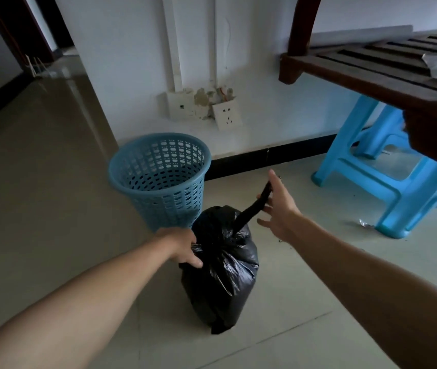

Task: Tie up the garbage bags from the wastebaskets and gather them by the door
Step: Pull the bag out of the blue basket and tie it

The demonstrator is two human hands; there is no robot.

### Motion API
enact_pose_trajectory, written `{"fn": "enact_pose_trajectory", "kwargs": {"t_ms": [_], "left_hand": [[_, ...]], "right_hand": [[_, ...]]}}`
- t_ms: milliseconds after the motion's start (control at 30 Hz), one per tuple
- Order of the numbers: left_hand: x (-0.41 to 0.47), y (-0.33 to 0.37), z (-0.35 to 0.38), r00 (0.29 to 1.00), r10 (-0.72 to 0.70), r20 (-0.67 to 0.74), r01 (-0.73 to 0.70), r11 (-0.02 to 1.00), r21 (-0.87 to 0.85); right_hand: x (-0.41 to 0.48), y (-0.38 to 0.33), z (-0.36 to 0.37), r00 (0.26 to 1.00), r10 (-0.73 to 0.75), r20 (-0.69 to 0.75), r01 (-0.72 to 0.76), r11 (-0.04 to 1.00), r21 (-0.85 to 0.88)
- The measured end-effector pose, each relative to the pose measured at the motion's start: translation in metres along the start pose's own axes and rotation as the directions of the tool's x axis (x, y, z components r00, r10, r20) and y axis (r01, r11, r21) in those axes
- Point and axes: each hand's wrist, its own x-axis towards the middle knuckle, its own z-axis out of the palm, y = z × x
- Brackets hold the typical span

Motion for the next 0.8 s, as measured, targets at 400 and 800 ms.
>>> {"fn": "enact_pose_trajectory", "kwargs": {"t_ms": [400, 800], "left_hand": [[0.009, 0.0, -0.008, 0.973, 0.003, -0.23, -0.034, 0.991, -0.13], [0.013, -0.024, -0.019, 0.987, -0.022, -0.158, -0.06, 0.868, -0.493]], "right_hand": [[0.027, 0.074, 0.027, 0.802, -0.595, -0.049, 0.374, 0.565, -0.735], [0.019, 0.04, 0.043, 0.908, -0.229, 0.351, 0.366, 0.84, -0.401]]}}
